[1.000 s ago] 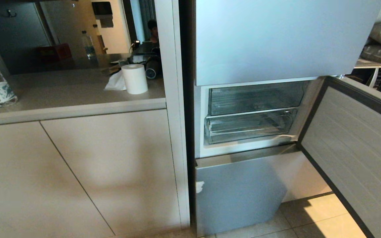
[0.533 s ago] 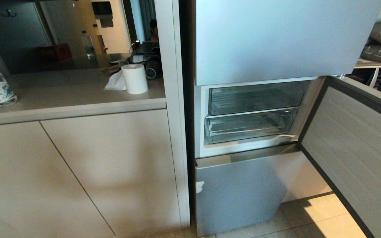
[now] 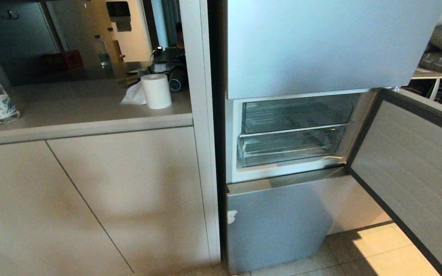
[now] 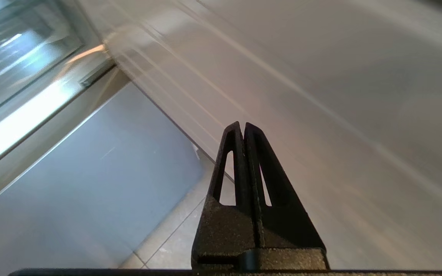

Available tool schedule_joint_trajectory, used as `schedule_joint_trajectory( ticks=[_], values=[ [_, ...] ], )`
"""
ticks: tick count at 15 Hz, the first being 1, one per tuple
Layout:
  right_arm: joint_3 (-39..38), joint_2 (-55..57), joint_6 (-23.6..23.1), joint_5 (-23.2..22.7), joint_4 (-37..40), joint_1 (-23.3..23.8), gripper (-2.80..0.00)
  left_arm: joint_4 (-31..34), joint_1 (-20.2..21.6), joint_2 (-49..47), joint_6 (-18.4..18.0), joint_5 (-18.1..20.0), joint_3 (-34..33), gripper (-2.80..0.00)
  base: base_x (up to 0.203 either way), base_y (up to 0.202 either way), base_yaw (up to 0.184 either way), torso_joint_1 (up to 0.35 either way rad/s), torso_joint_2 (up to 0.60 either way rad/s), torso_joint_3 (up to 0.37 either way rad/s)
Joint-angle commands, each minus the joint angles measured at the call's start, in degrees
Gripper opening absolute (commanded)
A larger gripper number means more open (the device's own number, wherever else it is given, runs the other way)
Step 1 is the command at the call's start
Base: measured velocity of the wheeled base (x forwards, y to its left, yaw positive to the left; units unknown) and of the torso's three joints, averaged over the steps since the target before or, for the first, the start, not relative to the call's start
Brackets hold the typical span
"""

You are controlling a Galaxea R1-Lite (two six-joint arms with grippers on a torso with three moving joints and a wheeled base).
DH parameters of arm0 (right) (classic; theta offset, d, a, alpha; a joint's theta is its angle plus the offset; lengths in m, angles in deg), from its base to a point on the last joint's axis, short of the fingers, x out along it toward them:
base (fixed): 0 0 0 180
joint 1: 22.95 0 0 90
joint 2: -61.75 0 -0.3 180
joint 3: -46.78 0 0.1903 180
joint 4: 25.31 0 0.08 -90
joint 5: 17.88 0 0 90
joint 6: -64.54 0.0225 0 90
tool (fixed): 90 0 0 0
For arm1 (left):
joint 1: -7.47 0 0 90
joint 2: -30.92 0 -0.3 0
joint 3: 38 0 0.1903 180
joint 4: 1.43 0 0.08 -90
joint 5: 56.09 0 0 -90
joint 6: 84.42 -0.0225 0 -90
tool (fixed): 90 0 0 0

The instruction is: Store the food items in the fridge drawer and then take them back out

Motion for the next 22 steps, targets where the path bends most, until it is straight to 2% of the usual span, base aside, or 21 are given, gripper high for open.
schedule_joint_trajectory(
  ticks=[1,5,8,12,15,17,19,21,22],
  values=[
    [0.6,1.12,-0.23,-0.17,-0.25,0.38,-2.8,-0.02,0.01,0.0,0.0,-0.01,-0.09,-2.8,0.0,0.0,0.0,0.0,0.0,0.0],
    [1.17,0.4,-2.65,-4.39,-0.4,-0.61,-2.8,-0.02,0.01,0.0,0.0,-0.01,-0.09,-2.8,0.0,0.0,0.0,0.0,0.0,0.0],
    [-1.02,-0.94,-3.19,-5.01,-3.0,-9.12,-2.8,-0.02,0.01,0.0,0.0,-0.01,-0.09,-2.8,0.0,0.0,0.0,0.0,0.0,0.0],
    [-10.17,-11.01,-3.83,-4.79,-6.43,-24.89,-2.8,-0.02,0.01,0.0,0.0,-0.01,-0.09,-2.8,0.0,0.0,0.0,0.0,0.0,0.0],
    [-18.56,-21.87,-6.19,-4.83,-6.74,-30.28,-2.8,-0.02,0.01,0.0,0.0,-0.01,-0.09,-2.8,0.0,0.0,0.0,0.0,0.0,0.0],
    [-22.54,-31.03,-6.78,-4.83,-6.35,-30.88,-2.8,-0.02,0.01,0.0,0.0,-0.01,-0.09,-2.8,0.0,0.0,0.0,0.0,0.0,0.0],
    [-24.9,-41.77,-7.16,-4.6,-2.43,-31.07,-2.8,-0.02,0.01,0.0,0.0,-0.01,-0.09,-2.8,0.0,0.0,0.0,0.0,0.0,0.0],
    [-26.18,-51.9,-7.39,-4.93,6.13,-30.2,-2.8,-0.02,0.01,0.0,0.0,-0.01,-0.09,-2.8,0.0,0.0,0.0,0.0,0.0,0.0],
    [-26.57,-55.55,-7.41,-6.84,11.55,-27.79,-2.8,-0.02,0.01,0.0,0.0,-0.01,-0.09,-2.8,0.0,0.0,0.0,0.0,0.0,0.0]
  ],
)
